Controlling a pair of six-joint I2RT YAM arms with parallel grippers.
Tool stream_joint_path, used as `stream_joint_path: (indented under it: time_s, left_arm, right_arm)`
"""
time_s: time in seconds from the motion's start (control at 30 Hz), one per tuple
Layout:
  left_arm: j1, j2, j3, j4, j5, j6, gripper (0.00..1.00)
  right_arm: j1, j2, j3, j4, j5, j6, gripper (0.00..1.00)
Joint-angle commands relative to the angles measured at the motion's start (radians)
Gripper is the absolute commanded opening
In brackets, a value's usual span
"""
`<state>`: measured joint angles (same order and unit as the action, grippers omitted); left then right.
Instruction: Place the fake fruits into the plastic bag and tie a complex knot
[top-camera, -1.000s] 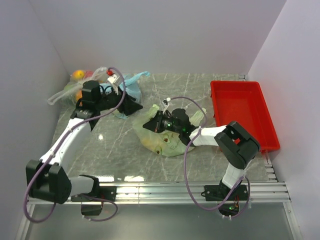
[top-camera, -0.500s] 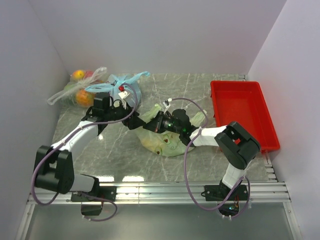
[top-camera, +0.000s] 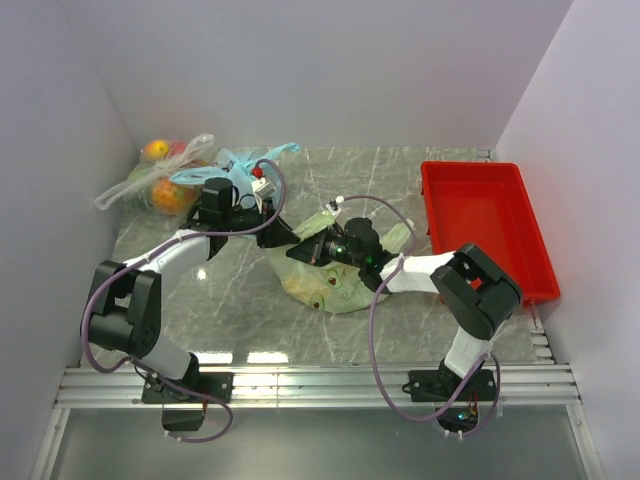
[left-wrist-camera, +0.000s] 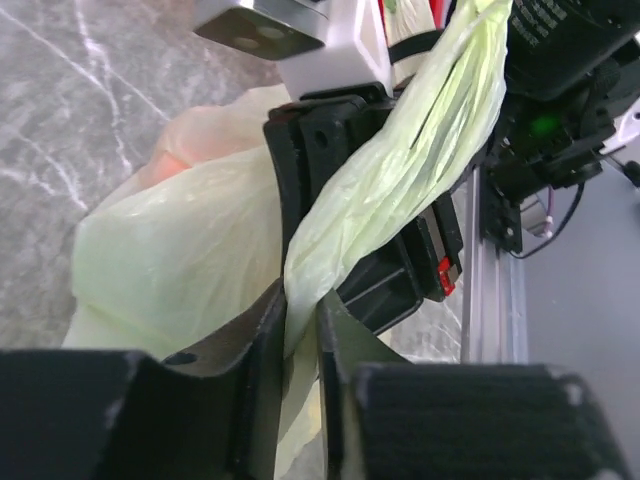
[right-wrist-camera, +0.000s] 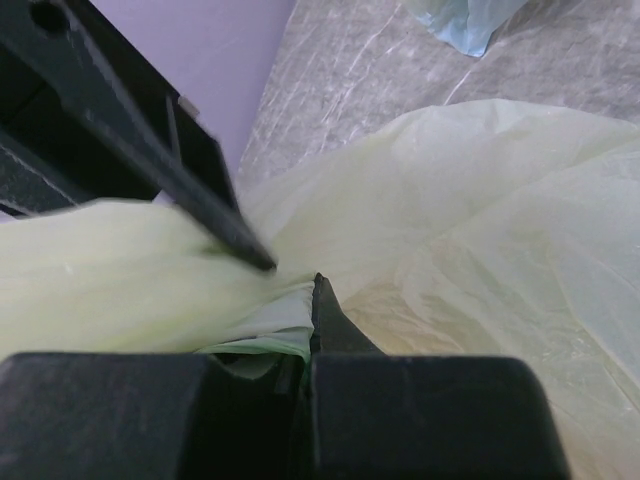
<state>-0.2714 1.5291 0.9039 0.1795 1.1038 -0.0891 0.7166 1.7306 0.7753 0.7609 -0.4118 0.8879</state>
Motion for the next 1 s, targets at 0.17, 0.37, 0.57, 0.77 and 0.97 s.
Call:
stream_joint_path:
  time_s: [0.17,0.37,0.57,0.77,0.97]
  left_arm:
    - [-0.019,-0.024,0.004,0.041,0.021,-0.023,0.45]
    - [-0.023,0.003,0.003,0.055,0.004,-0.041,0.01]
    - [-0.002,0.031,0.044,-0.02,-0.013,-0.058,0.0]
    - [0.017,0.01,0.016,-0.035,-0.019,-0.069,0.0]
    - [0.018,0.016,0.055,-0.118,0.005,-0.026,0.0]
  right_arm:
    - [0.006,-0.068,0.022,-0.011,0.004,-0.064,0.0]
    - [0.006,-0.074,0.016,-0.014,-0.018,-0.096,0.0]
    - [0.01,-0.132,0.134,-0.302,-0.015,-0.268,0.54]
    - [0.012,-0.249,0.229,-0.639,0.061,-0.524,0.69]
    - [0.011,-0.391,0.326,-0.868,-0.038,-0.701,0.75]
